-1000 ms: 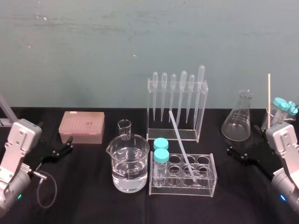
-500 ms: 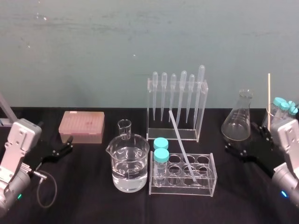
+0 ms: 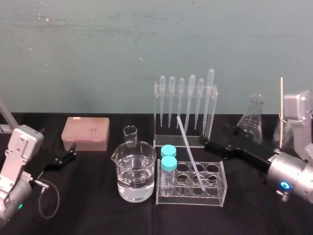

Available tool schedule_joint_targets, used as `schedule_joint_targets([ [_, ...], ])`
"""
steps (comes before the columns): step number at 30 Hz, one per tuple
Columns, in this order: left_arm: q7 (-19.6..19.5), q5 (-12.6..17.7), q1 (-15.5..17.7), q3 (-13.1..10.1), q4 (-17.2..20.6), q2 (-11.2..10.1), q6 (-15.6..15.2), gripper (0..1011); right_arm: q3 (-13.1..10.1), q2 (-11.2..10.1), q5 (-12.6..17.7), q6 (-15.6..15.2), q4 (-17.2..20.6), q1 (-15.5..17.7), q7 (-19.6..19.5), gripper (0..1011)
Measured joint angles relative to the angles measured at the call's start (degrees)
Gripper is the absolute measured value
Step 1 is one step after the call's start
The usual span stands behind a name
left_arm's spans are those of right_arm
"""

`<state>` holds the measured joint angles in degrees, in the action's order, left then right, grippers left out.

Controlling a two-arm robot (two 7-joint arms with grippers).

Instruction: Pick up the stirring rod with one hand, then place it down.

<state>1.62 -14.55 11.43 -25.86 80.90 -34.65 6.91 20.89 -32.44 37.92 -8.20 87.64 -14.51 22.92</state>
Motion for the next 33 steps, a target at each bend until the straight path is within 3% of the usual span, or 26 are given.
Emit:
schedule_joint_targets([
  [5,0.0,0.0,0.0,0.0,0.0,0.0,0.0,1000,3.0,1.1,-0.2,-2.5,-1.2,-3.5,3.1,1004],
  [15,0.0,0.0,0.0,0.0,0.0,0.0,0.0,1000,7.5,4.8,-4.5,-2.5,-7.6,-9.7,4.2,1004],
  [26,0.0,0.0,0.0,0.0,0.0,0.0,0.0,1000,9.6,8.3,-8.8,-1.0,-13.5,-13.4,4.9,1004],
  [33,0.0,0.0,0.0,0.0,0.0,0.0,0.0,1000,9.9,8.7,-10.5,-0.2,-14.1,-13.8,4.7,1004],
])
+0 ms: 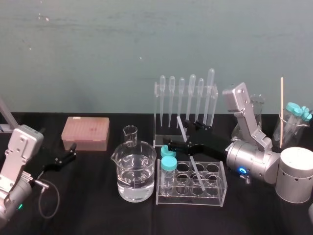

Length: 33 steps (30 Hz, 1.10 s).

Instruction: Pick up the stirring rod with one hand, then place it down.

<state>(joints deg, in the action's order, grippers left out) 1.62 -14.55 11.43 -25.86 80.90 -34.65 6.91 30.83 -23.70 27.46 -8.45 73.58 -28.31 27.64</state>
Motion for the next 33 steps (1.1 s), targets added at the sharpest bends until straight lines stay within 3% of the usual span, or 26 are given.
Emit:
schedule_joint_targets([
  [7,0.0,0.0,0.0,0.0,0.0,0.0,0.0,1000,-0.1,0.0,0.4,-0.2,0.1,0.0,0.0,990],
  [12,0.0,0.0,0.0,0.0,0.0,0.0,0.0,1000,-0.1,-0.1,0.5,-0.3,0.1,0.0,0.0,888],
  [33,0.0,0.0,0.0,0.0,0.0,0.0,0.0,1000,-0.2,-0.1,0.8,-0.4,0.2,0.1,0.0,222],
])
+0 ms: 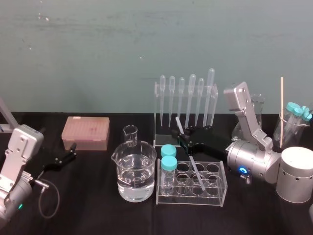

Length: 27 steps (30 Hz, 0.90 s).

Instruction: Pick up the stirring rod with one hand, then place it down.

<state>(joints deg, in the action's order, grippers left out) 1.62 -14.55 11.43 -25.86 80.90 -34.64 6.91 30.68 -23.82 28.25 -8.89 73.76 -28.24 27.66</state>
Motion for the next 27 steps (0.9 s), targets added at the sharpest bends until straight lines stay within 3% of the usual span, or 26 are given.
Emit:
schedule_joint_targets([
  [4,0.0,0.0,0.0,0.0,0.0,0.0,0.0,1000,0.0,0.0,0.0,0.0,0.0,0.0,0.0,91],
  [13,0.0,0.0,0.0,0.0,0.0,0.0,0.0,1000,-0.1,0.0,-0.1,0.2,0.0,0.1,0.0,70],
  [20,0.0,0.0,0.0,0.0,0.0,0.0,0.0,1000,-2.1,1.2,-1.2,7.8,-0.1,2.0,0.3,70],
  [27,0.0,0.0,0.0,0.0,0.0,0.0,0.0,1000,-5.5,1.5,-0.5,17.1,3.5,7.5,1.0,70],
])
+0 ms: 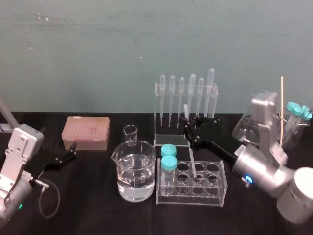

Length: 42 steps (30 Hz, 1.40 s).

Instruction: Pick up the stirring rod with one hand, then place it down.

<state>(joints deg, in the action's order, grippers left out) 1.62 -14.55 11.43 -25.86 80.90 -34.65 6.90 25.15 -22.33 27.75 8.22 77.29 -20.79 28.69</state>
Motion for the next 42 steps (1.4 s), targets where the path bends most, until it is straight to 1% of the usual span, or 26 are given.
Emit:
schedule_joint_targets([
  [2,0.0,0.0,0.0,0.0,0.0,0.0,0.0,1000,-0.7,0.0,0.1,1.7,0.9,1.3,0.0,70],
  [3,0.0,0.0,0.0,0.0,0.0,0.0,0.0,1000,-1.4,0.0,0.2,3.3,1.8,2.6,0.0,70],
  [5,0.0,0.0,0.0,0.0,0.0,0.0,0.0,1000,-2.3,0.0,0.1,5.4,2.8,3.7,-0.1,70],
  [6,0.0,0.0,0.0,0.0,0.0,0.0,0.0,1000,-2.3,0.0,0.1,5.4,2.8,3.7,-0.1,70],
  [7,0.0,0.0,0.0,0.0,0.0,0.0,0.0,1000,-2.8,0.0,-0.1,6.6,3.3,4.3,-0.1,70],
  [11,0.0,0.0,0.0,0.0,0.0,0.0,0.0,1000,-4.1,0.2,-0.3,8.8,4.2,4.1,0.3,70],
  [12,0.0,0.0,0.0,0.0,0.0,0.0,0.0,1000,-4.7,0.5,0.1,9.5,4.5,3.6,0.8,70],
  [15,0.0,0.0,0.0,0.0,0.0,0.0,0.0,1000,-5.9,1.1,1.2,10.2,5.3,2.2,2.0,70],
  [16,0.0,0.0,0.0,0.0,0.0,0.0,0.0,1000,-5.9,1.1,1.2,10.2,5.3,2.2,2.0,70],
  [18,0.0,0.0,0.0,0.0,0.0,0.0,0.0,1000,-6.8,1.4,2.5,10.0,6.1,1.3,2.9,70],
  [21,0.0,0.0,0.0,0.0,0.0,0.0,0.0,1000,-7.9,1.5,4.3,8.5,7.7,0.5,3.6,70],
  [22,0.0,0.0,0.0,0.0,0.0,0.0,0.0,1000,-7.9,1.5,4.3,8.5,7.7,0.5,3.6,70],
  [25,0.0,0.0,0.0,0.0,0.0,0.0,0.0,1000,-8.5,1.4,5.5,7.3,8.9,0.3,3.7,70],
  [32,0.0,0.0,0.0,0.0,0.0,0.0,0.0,1000,-8.8,1.0,5.8,6.3,9.8,0.2,3.6,70],
  [42,0.0,0.0,0.0,0.0,0.0,0.0,0.0,1000,-8.7,0.8,5.8,5.8,9.4,0.0,3.5,70],
])
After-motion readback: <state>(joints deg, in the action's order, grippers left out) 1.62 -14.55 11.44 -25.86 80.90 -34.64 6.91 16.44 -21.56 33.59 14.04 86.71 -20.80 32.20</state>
